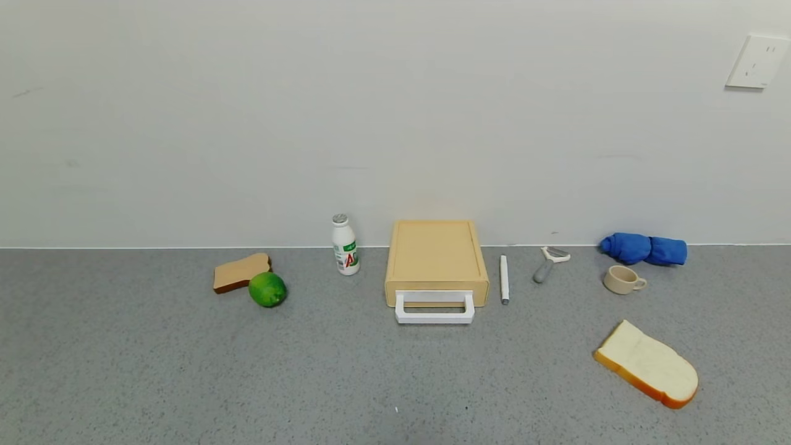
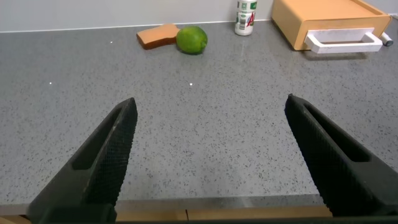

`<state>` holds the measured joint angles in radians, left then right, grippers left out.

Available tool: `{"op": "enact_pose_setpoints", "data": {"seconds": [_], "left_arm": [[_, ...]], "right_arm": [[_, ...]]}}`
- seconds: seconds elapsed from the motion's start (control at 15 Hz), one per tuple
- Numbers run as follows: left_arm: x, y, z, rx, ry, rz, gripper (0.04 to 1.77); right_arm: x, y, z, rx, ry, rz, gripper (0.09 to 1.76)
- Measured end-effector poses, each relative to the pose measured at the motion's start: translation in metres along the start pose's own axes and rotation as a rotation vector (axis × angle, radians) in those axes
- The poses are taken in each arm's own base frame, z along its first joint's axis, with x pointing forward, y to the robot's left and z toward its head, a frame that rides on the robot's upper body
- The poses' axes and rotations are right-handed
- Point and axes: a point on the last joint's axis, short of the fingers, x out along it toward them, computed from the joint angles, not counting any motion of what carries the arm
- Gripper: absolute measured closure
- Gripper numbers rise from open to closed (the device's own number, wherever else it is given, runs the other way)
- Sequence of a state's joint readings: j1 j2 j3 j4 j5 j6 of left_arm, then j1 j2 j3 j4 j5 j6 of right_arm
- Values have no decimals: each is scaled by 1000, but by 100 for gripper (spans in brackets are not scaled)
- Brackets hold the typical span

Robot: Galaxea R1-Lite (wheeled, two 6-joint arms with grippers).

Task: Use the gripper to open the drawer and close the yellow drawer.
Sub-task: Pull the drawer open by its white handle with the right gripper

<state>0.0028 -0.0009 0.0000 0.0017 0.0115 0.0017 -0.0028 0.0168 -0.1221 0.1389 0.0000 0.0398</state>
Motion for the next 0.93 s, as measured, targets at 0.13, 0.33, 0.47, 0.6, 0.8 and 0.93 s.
{"op": "enact_pose_setpoints", "data": {"seconds": [0.13,0.33,0.47,0.6,0.8,0.93], "left_arm": [[0,0,0,0,0,0,9],[0,0,0,0,0,0,9],[0,0,0,0,0,0,9],[0,0,0,0,0,0,9],[0,0,0,0,0,0,9],[0,0,0,0,0,0,9]], "right_arm": [[-3,1,24,0,10,-2,14],[8,2,65,1,70,-8,14],[27,4,92,3,135,-11,14],[56,5,120,11,209,-14,14],[106,7,147,42,317,-9,14],[144,11,157,62,392,12,14]]}}
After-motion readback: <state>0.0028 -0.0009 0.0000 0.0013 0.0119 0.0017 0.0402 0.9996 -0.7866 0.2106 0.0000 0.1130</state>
